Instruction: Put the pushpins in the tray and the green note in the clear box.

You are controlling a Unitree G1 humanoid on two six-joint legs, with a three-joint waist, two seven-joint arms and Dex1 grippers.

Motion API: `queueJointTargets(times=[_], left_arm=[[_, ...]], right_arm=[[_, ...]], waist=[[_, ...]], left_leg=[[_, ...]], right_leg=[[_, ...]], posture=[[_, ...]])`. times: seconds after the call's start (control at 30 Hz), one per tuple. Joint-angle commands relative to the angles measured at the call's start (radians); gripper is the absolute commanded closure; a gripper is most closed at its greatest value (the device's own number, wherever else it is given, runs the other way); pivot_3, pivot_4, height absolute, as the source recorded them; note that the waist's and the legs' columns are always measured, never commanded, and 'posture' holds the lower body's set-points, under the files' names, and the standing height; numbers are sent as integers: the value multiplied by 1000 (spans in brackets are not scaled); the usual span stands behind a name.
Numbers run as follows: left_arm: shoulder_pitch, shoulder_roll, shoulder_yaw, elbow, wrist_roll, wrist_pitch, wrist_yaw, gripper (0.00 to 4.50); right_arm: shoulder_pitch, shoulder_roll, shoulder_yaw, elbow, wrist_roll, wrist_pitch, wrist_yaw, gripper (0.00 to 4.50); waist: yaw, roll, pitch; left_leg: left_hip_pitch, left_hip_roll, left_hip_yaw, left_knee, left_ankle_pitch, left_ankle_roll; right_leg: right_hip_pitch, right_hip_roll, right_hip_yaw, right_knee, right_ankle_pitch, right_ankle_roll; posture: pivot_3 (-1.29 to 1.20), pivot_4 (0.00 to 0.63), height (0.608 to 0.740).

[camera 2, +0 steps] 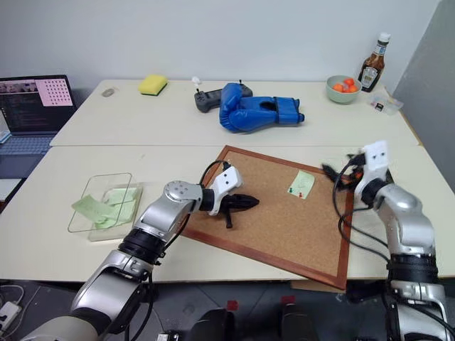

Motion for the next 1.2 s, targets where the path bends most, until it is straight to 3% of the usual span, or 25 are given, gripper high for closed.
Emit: queueJointTargets(times=[0.03,0.53,0.57,0.9,0.93,0.97,1.2], left_arm=[[9,2,-25,48,46,12,14,4500],[9,16,-27,47,50,8,10,4500],[9,17,-27,46,50,8,10,4500],[3,9,-31,45,50,12,10,4500],[-3,7,-31,49,49,12,9,4500],[-7,4,-31,51,48,13,8,4500],[-11,-1,-34,48,46,15,6,4500]], right_arm=[[10,2,49,-75,40,-29,112,6],[-52,52,138,161,-52,-136,167,6],[-53,53,132,168,-51,-136,166,358],[-47,48,121,175,-63,-134,135,1956],[-48,50,122,176,-71,-134,124,2404],[-49,50,125,181,-84,-136,110,2374],[-49,52,128,187,-114,-140,82,3812]], waist=[[0,0,0],[1,0,0],[1,0,0],[1,0,0],[1,0,0],[1,0,0],[1,0,0]], left_leg=[[0,0,0,0,0,0],[1,0,-1,1,0,0],[1,0,-1,1,0,0],[1,0,-1,1,0,0],[1,0,-1,1,0,0],[1,0,-1,1,0,0],[1,0,-1,1,0,0]], right_leg=[[0,0,0,0,0,0],[1,0,0,0,0,1],[1,0,0,0,0,1],[1,0,0,0,0,1],[1,0,0,0,0,1],[1,0,0,0,0,1],[1,0,0,0,0,1]], posture=[[0,150,740],[0,150,740],[0,150,740],[0,150,740],[0,150,740],[0,150,740],[0,150,740]])
